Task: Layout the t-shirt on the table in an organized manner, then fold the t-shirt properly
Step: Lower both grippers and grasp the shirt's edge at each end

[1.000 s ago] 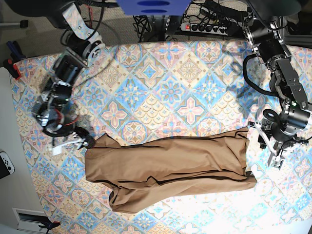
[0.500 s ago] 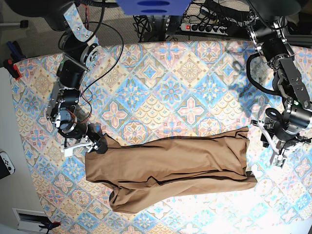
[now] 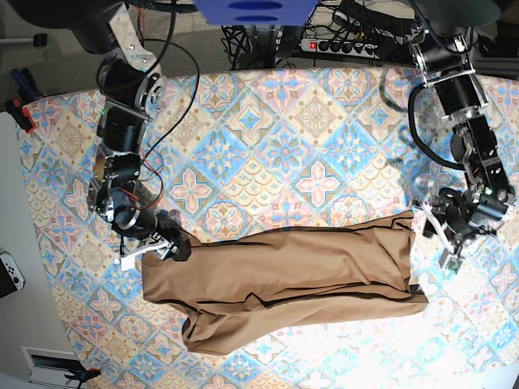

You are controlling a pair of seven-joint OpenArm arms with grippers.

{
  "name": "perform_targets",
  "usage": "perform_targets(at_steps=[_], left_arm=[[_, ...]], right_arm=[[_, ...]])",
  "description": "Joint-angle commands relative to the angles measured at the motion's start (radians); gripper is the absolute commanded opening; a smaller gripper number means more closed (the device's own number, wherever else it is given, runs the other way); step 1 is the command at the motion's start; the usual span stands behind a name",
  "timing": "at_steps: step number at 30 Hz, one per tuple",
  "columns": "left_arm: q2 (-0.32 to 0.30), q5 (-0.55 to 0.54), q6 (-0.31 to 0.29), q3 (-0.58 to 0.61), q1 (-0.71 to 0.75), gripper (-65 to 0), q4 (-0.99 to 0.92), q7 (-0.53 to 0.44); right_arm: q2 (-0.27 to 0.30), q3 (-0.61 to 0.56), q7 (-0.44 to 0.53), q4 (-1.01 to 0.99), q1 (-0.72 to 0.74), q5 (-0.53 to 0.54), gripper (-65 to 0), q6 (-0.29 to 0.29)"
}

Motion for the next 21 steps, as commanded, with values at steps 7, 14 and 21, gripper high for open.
perform_targets(at_steps=[7,14,21], left_arm=[[-0.044,-0.004,-0.129,0.002,-0.067,-25.1,-0.299,-0.198],[-0.039,-0.003,-0.137,0.066,-0.170,-24.9,-0.562,-0.358],[-0.036,-0.006,-0.137,0.203,-0.277,-25.0,-0.830,-0.537]], right_arm=[[-0.009,-0.007,-0.088,-0.010,-0.008,-0.044,-26.9,-0.029],[-0.009,-0.008,-0.090,-0.010,-0.008,-0.044,-26.9,-0.031],[-0.009,-0.008,-0.096,-0.010,-0.010,-0.044,-26.9,-0.031]])
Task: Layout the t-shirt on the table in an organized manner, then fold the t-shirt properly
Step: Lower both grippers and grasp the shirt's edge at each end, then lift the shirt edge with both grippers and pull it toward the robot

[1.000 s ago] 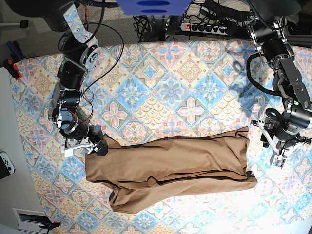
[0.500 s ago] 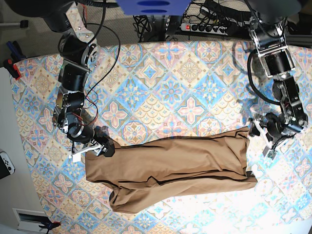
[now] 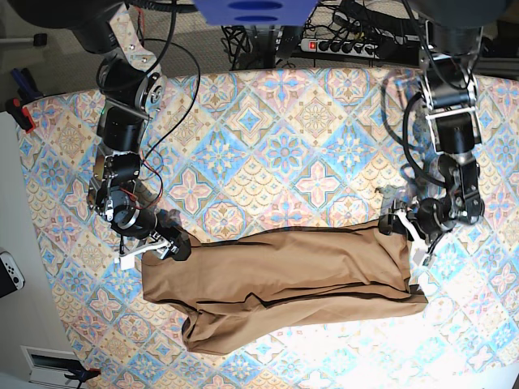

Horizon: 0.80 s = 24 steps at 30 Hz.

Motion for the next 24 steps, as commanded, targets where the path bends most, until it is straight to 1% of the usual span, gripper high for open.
perform_targets(at_steps=[1,4,6,7,8,10,13,14,15,19,22,24], left_arm=[[-0.010,-0.004,-0.002,0.012,-0.043,-25.0,-0.018,0.000],[0.008,0.000,-0.002,0.018,-0.074,-25.1,-0.083,-0.036],[0.010,0.000,-0.002,0.024,-0.077,-25.3,-0.126,-0.057],[0.010,0.001,-0.002,0.024,-0.077,-26.8,-0.141,-0.063],[0.011,0.001,-0.002,0.024,-0.077,-29.8,-0.152,-0.069],[0.013,0.001,-0.002,0.025,-0.077,-37.9,-0.158,-0.065],[0.015,0.001,-0.002,0.025,-0.073,-56.4,-0.158,-0.063],[0.015,0.001,-0.002,0.025,-0.071,-61.8,-0.158,-0.063],[0.015,0.001,-0.002,0.025,-0.071,-65.0,-0.159,-0.063],[0.011,0.001,-0.002,0.022,-0.050,-65.0,-0.156,-0.062],[0.010,0.000,-0.002,0.019,-0.048,-65.0,-0.155,-0.060],[-0.002,-0.007,-0.002,0.015,-0.050,-65.0,-0.126,-0.017]], right_arm=[[-0.011,-0.008,-0.090,-0.009,-0.007,-0.055,-26.9,-0.028],[-0.011,-0.008,-0.092,-0.009,-0.007,-0.055,-26.9,-0.028],[-0.011,-0.008,-0.098,-0.008,-0.007,-0.055,-27.0,-0.028],[-0.011,-0.008,-0.107,-0.008,-0.007,-0.055,-27.9,-0.028],[-0.011,-0.010,-0.113,-0.008,-0.007,-0.055,-30.4,-0.028],[-0.011,-0.010,-0.115,-0.008,-0.007,-0.055,-37.8,-0.028],[-0.011,-0.010,-0.115,-0.008,-0.007,-0.055,-55.5,-0.028],[-0.011,-0.010,-0.118,-0.008,-0.007,-0.055,-60.7,-0.028],[-0.011,-0.010,-0.128,-0.008,-0.007,-0.055,-65.0,-0.028],[-0.011,-0.010,-0.173,0.034,-0.007,-0.055,-65.0,-0.028],[-0.011,-0.010,-0.222,0.167,-0.009,-0.055,-65.0,-0.030],[-0.011,-0.010,-0.276,0.276,-0.009,-0.055,-65.0,-0.030]])
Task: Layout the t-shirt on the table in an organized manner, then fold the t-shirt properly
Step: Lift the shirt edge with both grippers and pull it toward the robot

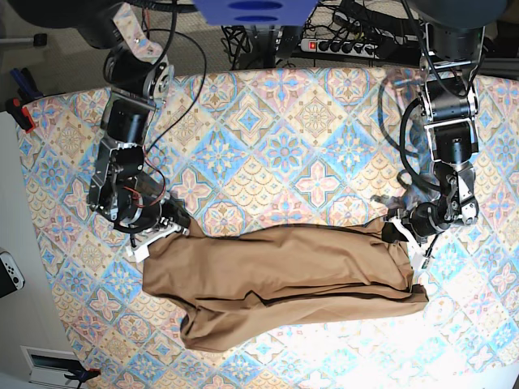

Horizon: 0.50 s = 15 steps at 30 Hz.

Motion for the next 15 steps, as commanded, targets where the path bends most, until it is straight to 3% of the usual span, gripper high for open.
perform_targets(at_steps=[1,7,12,15], left_arm=[[-0.025,0.030,-0.009,-0.005,-0.011,-65.0,0.046,0.092],[-0.025,0.030,-0.009,-0.141,-0.005,-65.0,0.365,0.359],[-0.025,0.032,-0.009,-0.189,-0.013,-65.0,0.560,0.480],[-0.025,0.033,-0.009,-0.210,-0.044,-65.0,0.632,0.553]], right_arm=[[0.015,0.001,0.005,0.071,0.043,0.028,-65.0,0.011],[0.015,0.002,-0.099,0.255,0.044,0.028,-65.0,0.009],[0.015,0.001,-0.147,0.385,0.053,0.028,-65.0,-0.109],[0.015,0.001,-0.181,0.393,0.121,0.029,-65.0,-0.112]])
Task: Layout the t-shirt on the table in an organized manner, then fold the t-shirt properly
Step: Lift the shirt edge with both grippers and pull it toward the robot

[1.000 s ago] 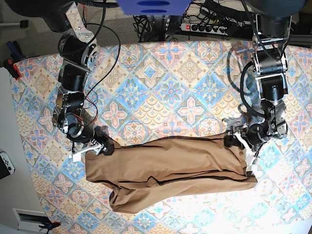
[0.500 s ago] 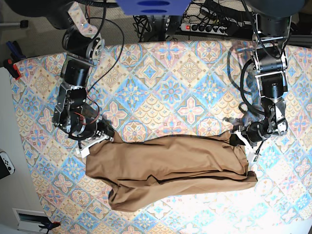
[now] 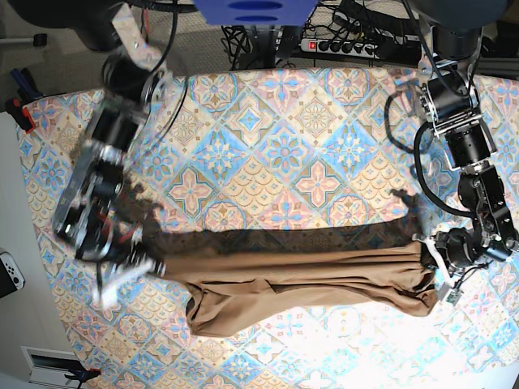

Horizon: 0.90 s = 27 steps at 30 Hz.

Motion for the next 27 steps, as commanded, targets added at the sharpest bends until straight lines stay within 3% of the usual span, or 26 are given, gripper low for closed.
perform_targets(at_steps=[1,9,17,20,23,27], left_arm=[[-0.021,0.003,0.004,-0.009,-0.060,-65.0,0.036,0.003],[-0.021,0.006,0.004,-0.046,-0.143,-65.0,0.042,0.084],[-0.021,0.009,0.004,-0.043,-0.230,-65.0,0.042,0.086],[-0.021,0.003,0.063,-0.043,-0.289,-65.0,0.042,0.086],[-0.020,0.003,0.071,-0.041,-0.350,-65.0,0.044,0.087],[0.006,0.007,0.073,-0.041,-0.459,-65.0,0.044,0.158]], right_arm=[[0.005,-0.001,0.022,0.016,0.035,0.018,-65.0,0.001],[0.018,-0.001,0.022,0.016,0.159,0.015,-65.0,0.001],[0.142,-0.141,0.038,0.013,0.363,0.011,-65.0,0.001],[0.148,-0.178,0.064,0.011,0.454,0.011,-65.0,0.001],[0.151,-0.181,0.071,-0.001,0.541,0.011,-65.0,0.001],[0.183,-0.190,0.072,-0.064,0.640,0.010,-65.0,0.001]])
